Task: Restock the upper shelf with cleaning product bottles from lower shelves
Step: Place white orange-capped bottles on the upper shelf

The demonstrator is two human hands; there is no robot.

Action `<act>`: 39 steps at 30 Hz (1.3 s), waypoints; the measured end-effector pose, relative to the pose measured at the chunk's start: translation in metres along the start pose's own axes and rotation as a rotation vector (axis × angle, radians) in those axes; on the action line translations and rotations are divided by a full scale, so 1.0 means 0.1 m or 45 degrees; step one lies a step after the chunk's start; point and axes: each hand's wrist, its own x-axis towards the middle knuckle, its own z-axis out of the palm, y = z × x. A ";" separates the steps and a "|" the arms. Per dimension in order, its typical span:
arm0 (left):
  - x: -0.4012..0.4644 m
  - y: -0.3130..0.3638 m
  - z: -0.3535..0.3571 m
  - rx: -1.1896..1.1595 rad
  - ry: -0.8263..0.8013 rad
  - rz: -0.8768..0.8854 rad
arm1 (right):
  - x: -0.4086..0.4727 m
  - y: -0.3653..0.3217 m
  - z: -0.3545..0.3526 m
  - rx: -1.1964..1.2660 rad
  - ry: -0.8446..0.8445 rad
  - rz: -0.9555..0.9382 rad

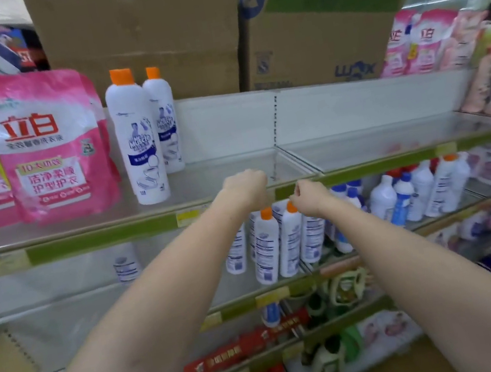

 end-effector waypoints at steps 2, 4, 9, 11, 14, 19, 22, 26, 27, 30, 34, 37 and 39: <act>-0.06 0.08 0.23 -0.014 -0.068 0.017 | -0.10 0.13 0.13 -0.007 -0.052 0.007; -0.11 0.07 0.51 -0.024 -0.142 0.013 | -0.20 0.22 0.31 0.010 -0.118 0.004; -0.23 -0.11 1.03 -0.132 -0.294 -0.109 | -0.34 0.33 0.76 0.117 -0.225 0.032; -0.25 -0.18 1.15 -0.134 -0.299 -0.129 | -0.34 0.36 0.90 0.159 -0.237 0.041; -0.23 -0.23 1.32 -0.172 -0.311 -0.111 | -0.29 0.43 1.09 0.193 -0.226 0.059; -0.04 -0.32 1.59 -0.251 -0.315 -0.158 | -0.04 0.54 1.32 0.264 -0.284 0.110; 0.10 -0.37 1.80 -0.288 -0.338 -0.224 | 0.13 0.57 1.42 0.291 -0.349 0.115; 0.32 -0.37 1.99 -0.391 -0.316 -0.314 | 0.35 0.64 1.60 0.348 -0.411 0.099; 0.37 -0.37 2.02 -0.443 -0.308 -0.341 | 0.39 0.66 1.67 0.361 -0.438 0.087; 0.52 -0.36 2.11 -0.627 -0.315 -0.411 | 0.48 0.70 1.79 0.391 -0.455 0.051; 0.69 -0.31 2.09 -0.956 -0.282 -0.465 | 0.66 0.72 1.92 0.466 -0.458 -0.012; 0.78 -0.34 2.17 -1.154 -0.205 -0.527 | 0.82 0.73 2.00 0.466 -0.523 -0.061; 0.83 -0.41 2.33 -1.187 -0.160 -0.568 | 0.89 0.74 2.02 0.467 -0.572 -0.096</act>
